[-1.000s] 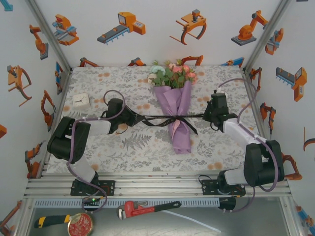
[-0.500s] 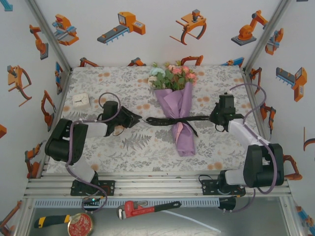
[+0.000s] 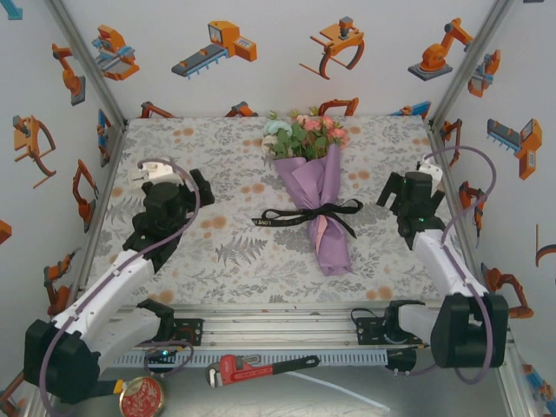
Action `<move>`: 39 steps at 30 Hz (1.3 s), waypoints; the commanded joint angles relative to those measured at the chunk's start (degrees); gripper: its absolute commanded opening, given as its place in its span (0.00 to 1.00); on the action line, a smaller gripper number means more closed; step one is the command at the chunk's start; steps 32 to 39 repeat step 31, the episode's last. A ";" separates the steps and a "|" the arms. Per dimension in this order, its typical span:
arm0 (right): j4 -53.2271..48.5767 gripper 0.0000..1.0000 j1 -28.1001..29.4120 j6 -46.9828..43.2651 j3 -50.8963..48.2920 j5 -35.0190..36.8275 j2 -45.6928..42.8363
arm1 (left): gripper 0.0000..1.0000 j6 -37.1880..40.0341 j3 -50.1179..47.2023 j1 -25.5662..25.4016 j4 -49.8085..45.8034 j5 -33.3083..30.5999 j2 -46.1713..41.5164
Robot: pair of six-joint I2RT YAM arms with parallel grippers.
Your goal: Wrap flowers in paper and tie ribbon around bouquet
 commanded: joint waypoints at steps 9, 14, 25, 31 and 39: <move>53.08 1.00 -2.23 -12.70 -16.23 -10.85 20.61 | 0.97 15.71 -15.64 17.77 34.93 14.92 18.81; 52.37 0.99 -2.21 -12.30 -16.10 -8.63 20.63 | 0.97 15.68 -10.95 21.99 45.18 20.67 35.41; 50.97 0.99 -2.21 -12.92 -14.98 -10.73 20.97 | 0.97 13.71 -9.54 22.54 39.10 18.11 33.81; 52.13 0.99 -2.21 -12.97 -15.99 -10.14 20.69 | 0.97 13.69 -9.46 22.54 38.49 18.02 33.62; 52.13 0.99 -2.21 -12.97 -15.99 -10.14 20.69 | 0.97 13.69 -9.46 22.54 38.49 18.02 33.62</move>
